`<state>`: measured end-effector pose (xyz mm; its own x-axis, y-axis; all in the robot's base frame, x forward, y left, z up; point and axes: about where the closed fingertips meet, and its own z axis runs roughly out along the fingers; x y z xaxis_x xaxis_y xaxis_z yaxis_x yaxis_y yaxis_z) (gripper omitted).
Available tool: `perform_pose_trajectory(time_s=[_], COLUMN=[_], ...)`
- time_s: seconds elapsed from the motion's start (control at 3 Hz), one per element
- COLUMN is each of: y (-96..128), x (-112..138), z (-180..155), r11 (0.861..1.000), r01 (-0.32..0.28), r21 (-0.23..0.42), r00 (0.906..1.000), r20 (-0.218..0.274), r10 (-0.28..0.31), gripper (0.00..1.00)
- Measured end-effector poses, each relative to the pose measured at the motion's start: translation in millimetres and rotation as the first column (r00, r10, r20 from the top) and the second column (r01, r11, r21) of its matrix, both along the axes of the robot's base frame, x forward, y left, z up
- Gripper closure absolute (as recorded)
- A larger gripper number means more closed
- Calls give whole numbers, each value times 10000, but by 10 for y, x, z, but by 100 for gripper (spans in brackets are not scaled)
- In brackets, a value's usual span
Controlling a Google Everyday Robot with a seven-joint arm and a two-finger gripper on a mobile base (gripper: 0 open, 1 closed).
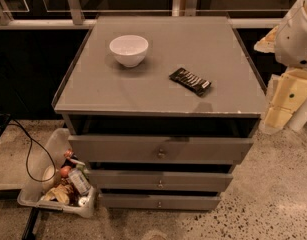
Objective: Open top drawer
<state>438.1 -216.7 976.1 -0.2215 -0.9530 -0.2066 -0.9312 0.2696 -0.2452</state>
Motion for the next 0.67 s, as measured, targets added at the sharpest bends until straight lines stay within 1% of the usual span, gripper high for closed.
perform_pose_trajectory(time_s=[0.33,0.67], y=[5,-19], x=[-20,-136], z=[-11,-218], r11=[9999,9971], r01=[-79,-445], r21=[67,611], r00=[9998,9984], r20=[192,372], r10=[78,423], gripper=[0,0])
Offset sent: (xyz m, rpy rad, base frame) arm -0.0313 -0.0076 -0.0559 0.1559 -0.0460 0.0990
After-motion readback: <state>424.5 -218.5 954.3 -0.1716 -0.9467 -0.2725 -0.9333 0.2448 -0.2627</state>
